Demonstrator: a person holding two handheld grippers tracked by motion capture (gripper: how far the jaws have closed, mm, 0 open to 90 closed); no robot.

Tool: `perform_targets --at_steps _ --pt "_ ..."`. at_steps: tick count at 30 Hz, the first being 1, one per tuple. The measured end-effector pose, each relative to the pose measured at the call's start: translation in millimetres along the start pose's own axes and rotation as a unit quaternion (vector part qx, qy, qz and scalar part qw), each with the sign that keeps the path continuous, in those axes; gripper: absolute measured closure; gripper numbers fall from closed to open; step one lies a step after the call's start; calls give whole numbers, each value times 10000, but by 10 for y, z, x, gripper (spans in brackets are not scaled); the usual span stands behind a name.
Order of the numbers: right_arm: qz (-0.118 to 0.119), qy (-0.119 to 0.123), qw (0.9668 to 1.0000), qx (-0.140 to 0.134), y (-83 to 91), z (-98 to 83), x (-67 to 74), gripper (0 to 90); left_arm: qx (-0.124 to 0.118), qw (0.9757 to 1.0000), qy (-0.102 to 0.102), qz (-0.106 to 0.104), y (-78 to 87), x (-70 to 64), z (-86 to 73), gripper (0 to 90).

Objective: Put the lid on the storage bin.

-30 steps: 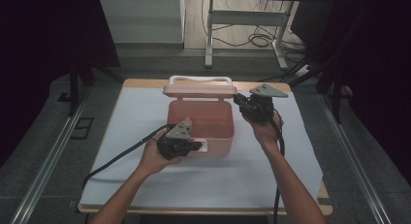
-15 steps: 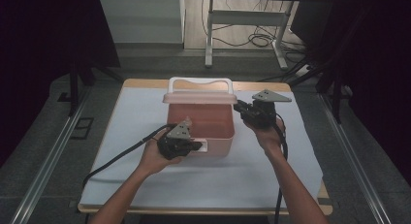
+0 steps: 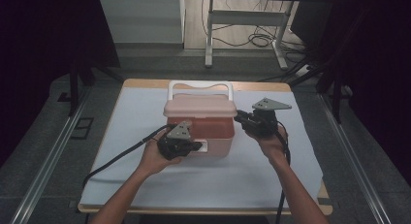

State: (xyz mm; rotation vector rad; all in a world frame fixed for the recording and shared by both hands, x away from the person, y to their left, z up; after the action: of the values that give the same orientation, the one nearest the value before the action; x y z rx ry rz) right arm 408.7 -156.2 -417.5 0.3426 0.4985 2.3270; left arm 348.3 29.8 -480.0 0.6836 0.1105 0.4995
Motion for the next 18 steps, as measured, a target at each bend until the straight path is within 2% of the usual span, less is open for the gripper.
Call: perform_targets --at_steps 7,13,18 --pt "83 33 9997 229 -12 -165 22 751 -8 10000 10 -21 -1 4 1 900" --pt "-32 15 9993 383 21 -303 -18 721 -4 10000 16 -15 0 0 -1 900" --pt "-193 -64 9994 268 131 -376 -71 702 -12 10000 27 -5 0 -4 -3 900"
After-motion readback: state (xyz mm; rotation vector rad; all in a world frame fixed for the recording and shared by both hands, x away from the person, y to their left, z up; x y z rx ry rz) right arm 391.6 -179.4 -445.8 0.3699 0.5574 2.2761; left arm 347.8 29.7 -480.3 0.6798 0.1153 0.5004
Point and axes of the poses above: each handheld gripper's, and its own axes: y roughly backward along the jaws, z roughly out of its top, x roughly to its left, the point moved 8 cm from there along -y, roughly forward along the jaws, and after that the axes turned 6 degrees about z, right-handed, at the moved point
